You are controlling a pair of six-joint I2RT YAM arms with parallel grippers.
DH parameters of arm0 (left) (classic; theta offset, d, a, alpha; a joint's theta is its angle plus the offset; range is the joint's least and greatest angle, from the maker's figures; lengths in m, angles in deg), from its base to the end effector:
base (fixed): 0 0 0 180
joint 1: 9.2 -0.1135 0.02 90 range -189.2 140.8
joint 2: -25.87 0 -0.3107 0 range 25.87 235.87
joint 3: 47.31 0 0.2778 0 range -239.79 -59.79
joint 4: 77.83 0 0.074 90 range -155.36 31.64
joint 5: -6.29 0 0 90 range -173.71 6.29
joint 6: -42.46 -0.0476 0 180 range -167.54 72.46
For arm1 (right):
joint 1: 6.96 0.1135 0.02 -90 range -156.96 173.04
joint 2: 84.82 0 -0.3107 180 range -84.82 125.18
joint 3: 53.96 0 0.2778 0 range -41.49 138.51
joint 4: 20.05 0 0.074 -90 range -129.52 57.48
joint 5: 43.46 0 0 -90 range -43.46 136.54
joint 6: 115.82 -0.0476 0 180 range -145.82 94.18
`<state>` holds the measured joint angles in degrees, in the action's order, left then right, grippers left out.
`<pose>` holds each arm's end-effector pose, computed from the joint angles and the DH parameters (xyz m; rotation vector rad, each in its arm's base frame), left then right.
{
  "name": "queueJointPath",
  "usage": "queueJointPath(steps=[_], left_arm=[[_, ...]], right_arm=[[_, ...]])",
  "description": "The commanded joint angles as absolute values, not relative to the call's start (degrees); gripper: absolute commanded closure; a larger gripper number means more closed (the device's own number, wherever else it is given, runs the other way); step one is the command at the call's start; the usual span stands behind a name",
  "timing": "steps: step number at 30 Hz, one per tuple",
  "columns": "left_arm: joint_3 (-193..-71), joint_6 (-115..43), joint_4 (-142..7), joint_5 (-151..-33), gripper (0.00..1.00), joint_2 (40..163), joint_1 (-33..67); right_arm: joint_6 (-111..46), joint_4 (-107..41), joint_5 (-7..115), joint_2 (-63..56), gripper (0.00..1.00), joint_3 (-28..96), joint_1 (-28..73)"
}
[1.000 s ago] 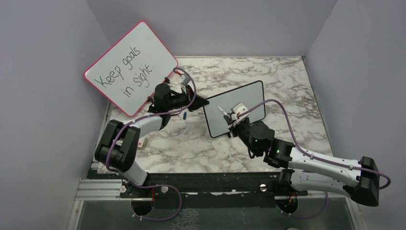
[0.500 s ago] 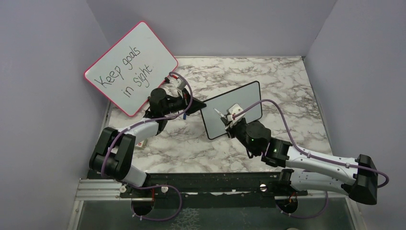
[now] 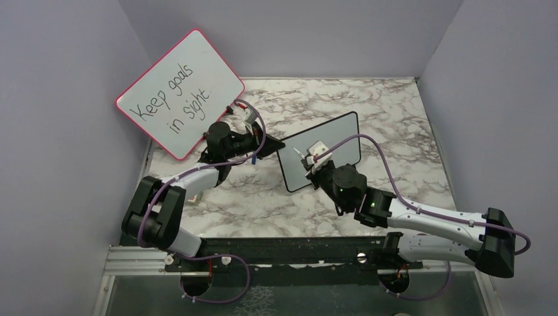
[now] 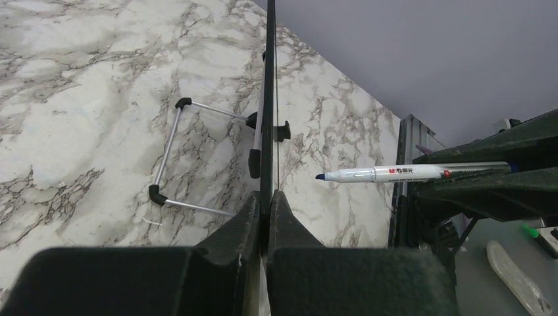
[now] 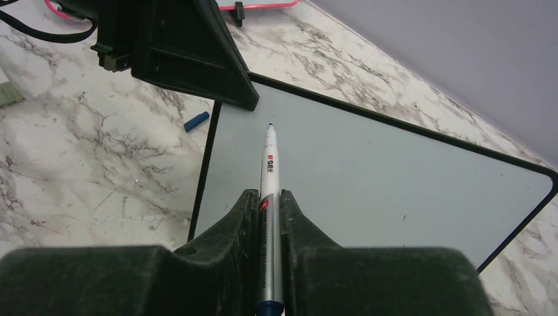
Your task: Write a sentence on the whiteboard
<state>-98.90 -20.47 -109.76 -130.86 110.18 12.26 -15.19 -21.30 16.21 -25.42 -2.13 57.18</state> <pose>0.2937 -0.1529 0.2710 0.6092 1.6310 -1.2845 0.1311 0.2153 0.3267 -0.7037 1.5577 0.2392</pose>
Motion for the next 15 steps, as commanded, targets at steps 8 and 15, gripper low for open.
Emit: queueJointPath(steps=[8, 15], left_arm=[[-103.03, -19.98, -110.08, -129.70, 1.00, 111.82, 14.68], [-103.54, -19.74, -110.28, -128.73, 0.96, 112.99, 15.41]], right_arm=[[-13.70, -16.88, 12.66, -24.95, 0.99, -2.72, 57.55], [-13.60, -16.75, 11.87, -25.14, 0.99, -3.27, 57.55]])
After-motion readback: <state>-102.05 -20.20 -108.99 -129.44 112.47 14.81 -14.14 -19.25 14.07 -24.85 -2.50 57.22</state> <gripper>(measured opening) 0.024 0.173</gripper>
